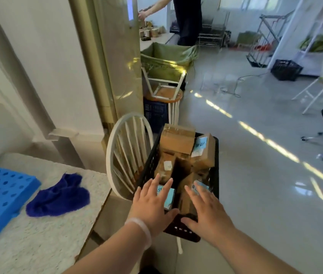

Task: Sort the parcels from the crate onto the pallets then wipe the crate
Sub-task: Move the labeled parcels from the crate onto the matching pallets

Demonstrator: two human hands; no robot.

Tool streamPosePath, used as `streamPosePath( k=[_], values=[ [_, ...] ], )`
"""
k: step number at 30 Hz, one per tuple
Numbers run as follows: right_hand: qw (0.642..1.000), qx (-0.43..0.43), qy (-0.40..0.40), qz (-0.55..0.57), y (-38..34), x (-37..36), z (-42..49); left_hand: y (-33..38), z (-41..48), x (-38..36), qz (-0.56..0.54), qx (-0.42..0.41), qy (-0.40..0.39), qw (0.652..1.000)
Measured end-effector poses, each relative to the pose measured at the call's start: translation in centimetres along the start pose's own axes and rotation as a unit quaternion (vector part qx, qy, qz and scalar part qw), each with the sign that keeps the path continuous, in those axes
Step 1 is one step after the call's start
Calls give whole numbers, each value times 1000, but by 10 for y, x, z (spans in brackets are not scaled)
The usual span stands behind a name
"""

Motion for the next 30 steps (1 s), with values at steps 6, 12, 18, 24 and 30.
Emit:
streamPosePath(
  k=[6,12,18,24,30],
  values=[
    [997,-57,26,44,-2,33,101,-34,114,14,-27,-13,-21,999],
    [986,-135,44,84,11,59,204,-69,237,22,-53,-7,-75,996],
    [972,-202,44,111,35,57,288,-75,335,0,-144,27,-134,980],
    [951,-257,68,159,56,52,355,-71,393,-28,-186,63,-167,966],
    [916,-311,65,244,77,46,393,-76,417,-49,-262,94,-192,941]
  ],
)
Point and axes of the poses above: each hand's wrist, its own z-axis towards the middle knuckle, its own x-axis out of the back of the hand, y = z × x, the point moved 3 cm from there along z, towards the middle knuckle, and after that the axes turned 12 degrees about z, right-handed, at the moved point
